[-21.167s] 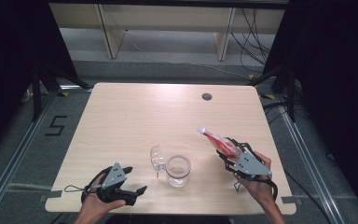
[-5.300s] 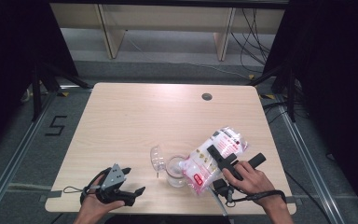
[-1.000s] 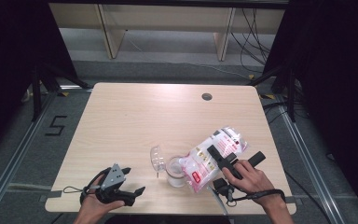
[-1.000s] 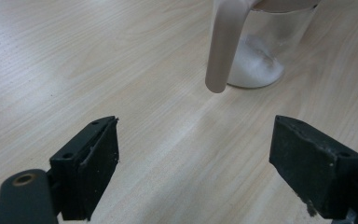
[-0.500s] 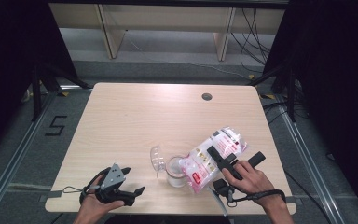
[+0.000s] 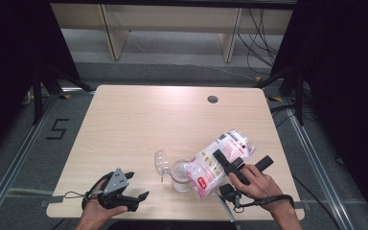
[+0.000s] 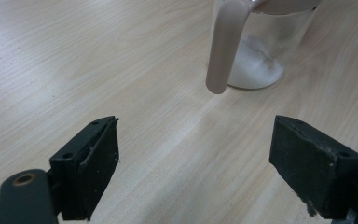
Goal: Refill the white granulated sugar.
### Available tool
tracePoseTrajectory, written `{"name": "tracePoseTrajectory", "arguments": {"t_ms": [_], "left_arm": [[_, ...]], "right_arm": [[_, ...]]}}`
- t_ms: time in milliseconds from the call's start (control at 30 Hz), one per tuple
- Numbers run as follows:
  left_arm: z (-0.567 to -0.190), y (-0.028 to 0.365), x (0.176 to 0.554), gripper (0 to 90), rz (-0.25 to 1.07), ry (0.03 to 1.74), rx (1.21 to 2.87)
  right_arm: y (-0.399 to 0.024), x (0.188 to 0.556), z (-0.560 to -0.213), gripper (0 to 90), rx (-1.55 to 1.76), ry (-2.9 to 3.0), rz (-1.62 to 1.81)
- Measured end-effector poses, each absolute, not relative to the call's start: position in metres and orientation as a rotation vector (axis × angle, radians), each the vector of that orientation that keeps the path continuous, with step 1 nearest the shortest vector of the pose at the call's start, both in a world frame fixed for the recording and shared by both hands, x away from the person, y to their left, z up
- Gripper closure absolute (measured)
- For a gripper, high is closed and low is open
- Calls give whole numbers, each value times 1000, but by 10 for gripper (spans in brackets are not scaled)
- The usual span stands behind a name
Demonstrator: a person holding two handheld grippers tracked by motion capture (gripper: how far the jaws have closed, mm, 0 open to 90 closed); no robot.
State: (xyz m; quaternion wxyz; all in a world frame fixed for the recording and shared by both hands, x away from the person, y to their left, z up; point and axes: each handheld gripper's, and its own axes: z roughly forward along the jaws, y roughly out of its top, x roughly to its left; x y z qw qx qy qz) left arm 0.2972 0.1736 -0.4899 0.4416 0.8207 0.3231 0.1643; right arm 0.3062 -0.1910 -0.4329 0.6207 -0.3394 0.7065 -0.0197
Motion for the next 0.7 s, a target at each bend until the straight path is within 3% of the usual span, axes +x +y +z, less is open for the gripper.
{"name": "tracePoseTrajectory", "arguments": {"t_ms": [700], "left_arm": [[-490,174,298,154,403,801,2032]], "right_arm": [[-191,305,-433,654,-786,1624,-35]]}}
